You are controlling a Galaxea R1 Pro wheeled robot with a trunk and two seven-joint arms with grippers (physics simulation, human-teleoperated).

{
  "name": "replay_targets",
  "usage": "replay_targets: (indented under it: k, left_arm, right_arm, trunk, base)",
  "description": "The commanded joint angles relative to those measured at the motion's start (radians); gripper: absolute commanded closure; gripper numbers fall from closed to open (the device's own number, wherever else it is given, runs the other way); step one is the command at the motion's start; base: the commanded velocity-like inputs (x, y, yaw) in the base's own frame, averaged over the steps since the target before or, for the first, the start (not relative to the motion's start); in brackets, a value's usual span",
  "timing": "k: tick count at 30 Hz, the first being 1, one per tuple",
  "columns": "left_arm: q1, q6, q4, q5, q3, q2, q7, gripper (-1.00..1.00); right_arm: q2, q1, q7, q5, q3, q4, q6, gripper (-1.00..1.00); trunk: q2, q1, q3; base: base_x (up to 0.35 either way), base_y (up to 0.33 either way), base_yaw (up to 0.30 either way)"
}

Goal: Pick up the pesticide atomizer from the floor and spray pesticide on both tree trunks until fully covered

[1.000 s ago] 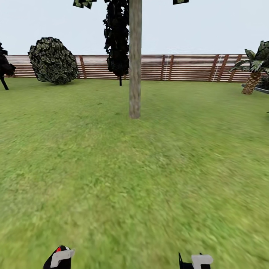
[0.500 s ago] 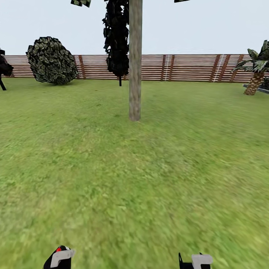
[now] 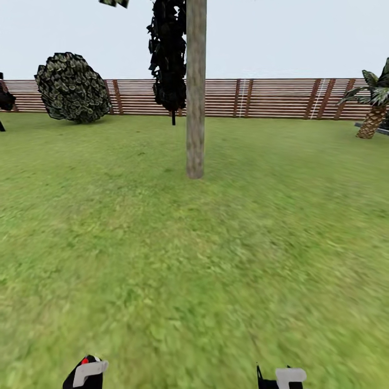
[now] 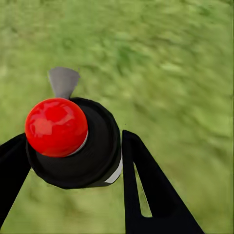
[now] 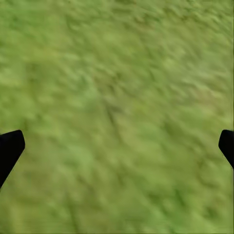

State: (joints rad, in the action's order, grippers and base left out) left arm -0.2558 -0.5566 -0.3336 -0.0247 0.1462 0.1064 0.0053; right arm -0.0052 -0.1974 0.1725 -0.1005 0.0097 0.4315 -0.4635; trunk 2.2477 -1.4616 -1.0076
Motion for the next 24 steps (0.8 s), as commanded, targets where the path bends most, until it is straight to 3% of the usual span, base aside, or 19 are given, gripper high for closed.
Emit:
replay_targets:
  k: [1,24]
  left_arm:
    - [-0.001,-0.003,0.001,-0.003,0.002,0.0,0.001,1.0]
    - [-0.001,-0.003,0.001,-0.003,0.002,0.002,0.001,1.0]
  right_arm:
    - [0.001,-0.001,0.009,-0.011,0.001,-0.001,0.0,-1.0]
    - [-0.006,-0.001,0.01,-0.011,0.0,0.0,-0.001,-1.0]
  trunk:
    - [0.0,0.0,-0.001]
    - [0.0,0.0,-0.001]
  base:
    - [0.339,0.0,0.0]
    - [0.339,0.0,0.0]
